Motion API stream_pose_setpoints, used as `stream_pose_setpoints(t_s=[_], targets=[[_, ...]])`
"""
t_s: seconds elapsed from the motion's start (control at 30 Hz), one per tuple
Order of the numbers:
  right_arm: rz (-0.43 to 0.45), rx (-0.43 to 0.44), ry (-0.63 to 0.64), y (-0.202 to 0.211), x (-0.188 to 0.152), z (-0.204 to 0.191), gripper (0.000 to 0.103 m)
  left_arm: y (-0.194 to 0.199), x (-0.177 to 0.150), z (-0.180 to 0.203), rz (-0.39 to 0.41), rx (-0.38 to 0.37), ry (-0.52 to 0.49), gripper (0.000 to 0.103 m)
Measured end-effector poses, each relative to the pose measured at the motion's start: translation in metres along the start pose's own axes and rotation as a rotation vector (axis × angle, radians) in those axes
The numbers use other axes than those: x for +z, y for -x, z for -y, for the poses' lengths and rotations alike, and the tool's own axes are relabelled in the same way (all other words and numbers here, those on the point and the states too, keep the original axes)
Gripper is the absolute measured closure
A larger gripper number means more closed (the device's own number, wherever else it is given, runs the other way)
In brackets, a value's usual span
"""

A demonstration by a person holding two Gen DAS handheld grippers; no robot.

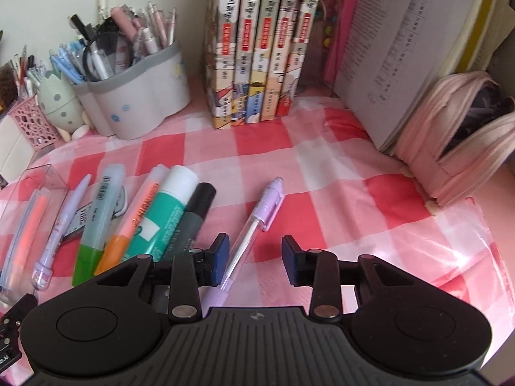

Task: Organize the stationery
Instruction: 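Reach the right tool to the lavender pen and close on it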

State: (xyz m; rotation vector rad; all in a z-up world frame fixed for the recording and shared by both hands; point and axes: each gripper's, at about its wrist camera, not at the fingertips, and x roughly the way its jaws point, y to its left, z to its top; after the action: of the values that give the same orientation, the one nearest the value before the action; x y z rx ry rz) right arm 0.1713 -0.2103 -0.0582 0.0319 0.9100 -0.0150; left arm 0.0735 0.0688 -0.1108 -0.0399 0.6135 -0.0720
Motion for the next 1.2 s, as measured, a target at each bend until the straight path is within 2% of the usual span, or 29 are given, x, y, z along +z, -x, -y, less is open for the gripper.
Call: stream_pose_setpoints(t_s=[0.17,0.3,0.37,0.47,0.57,0.73,0.9,1.0,1.2], targets=[[-0.017,0.051,-0.056,-0.004,0.006,0.006,0.065,0.000,0.000,0.000,0.000,0.000,0.000,0.054],[-0.041,0.053,-0.038,-0.015,0.007,-0.006,0.064,0.000,0.000,0.000,0.000,0.000,0.000,0.054],[-0.027,0.034,0.012,-0.016,0.006,-0.014,0.060,0.000,0.000,0.000,0.000,0.000,0.000,0.054],[-0.025,0.015,0.069,-0.015,0.005,-0.019,0.061,0.000,0.000,0.000,0.000,-0.001,0.001,0.054],[-0.032,0.001,0.129,-0.014,0.005,-0.019,0.071,0.000,0.000,0.000,0.001,-0.004,0.004,0.054],[-0.060,0.002,0.296,-0.011,0.006,-0.023,0.075,0.000,0.000,0.000,0.002,-0.006,0.007,0.054],[-0.075,0.033,0.409,-0.009,0.006,-0.028,0.082,0.000,0.000,-0.001,0.002,-0.006,0.007,0.054],[-0.086,0.053,0.402,-0.009,0.007,-0.026,0.084,0.000,0.000,-0.001,0.002,-0.006,0.007,0.054],[-0.113,0.080,0.267,-0.013,0.010,-0.017,0.084,0.000,0.000,-0.001,0.002,-0.007,0.008,0.054]])
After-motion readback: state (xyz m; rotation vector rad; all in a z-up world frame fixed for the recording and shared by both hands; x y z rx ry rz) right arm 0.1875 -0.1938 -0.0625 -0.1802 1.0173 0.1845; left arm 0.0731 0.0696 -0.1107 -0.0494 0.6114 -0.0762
